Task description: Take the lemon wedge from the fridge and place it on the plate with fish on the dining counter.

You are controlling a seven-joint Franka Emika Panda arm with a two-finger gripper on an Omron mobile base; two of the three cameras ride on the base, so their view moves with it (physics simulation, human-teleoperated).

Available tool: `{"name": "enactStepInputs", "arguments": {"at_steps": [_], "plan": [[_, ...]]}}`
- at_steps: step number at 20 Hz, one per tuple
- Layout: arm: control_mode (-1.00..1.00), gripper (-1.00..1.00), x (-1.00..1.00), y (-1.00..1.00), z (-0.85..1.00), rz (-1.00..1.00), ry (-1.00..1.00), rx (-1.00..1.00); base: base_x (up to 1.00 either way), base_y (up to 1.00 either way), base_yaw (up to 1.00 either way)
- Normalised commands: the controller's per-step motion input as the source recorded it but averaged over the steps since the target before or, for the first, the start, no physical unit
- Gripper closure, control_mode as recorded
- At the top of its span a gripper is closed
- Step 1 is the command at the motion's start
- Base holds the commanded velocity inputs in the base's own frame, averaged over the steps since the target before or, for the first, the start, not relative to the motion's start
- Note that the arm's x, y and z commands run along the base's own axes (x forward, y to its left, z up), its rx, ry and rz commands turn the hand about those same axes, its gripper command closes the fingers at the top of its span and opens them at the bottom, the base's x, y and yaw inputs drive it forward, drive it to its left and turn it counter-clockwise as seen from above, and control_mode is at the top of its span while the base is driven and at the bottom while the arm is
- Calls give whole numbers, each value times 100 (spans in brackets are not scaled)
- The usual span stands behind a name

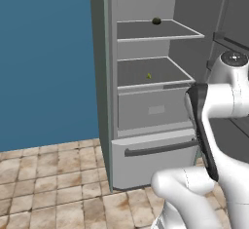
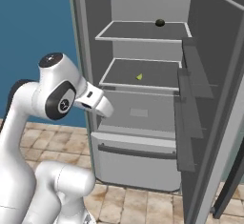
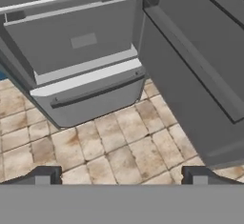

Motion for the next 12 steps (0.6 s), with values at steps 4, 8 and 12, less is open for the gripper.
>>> {"name": "enactStepInputs", "arguments": {"at_steps": [4,8,12], "plan": [[-100,-100,-4,15,25,2,0,5,0,0,0],[-100,-100,0,0,0,0,0,0,0,0,0],[-100,-100,0,0,0,0,0,0,0,0,0]]}}
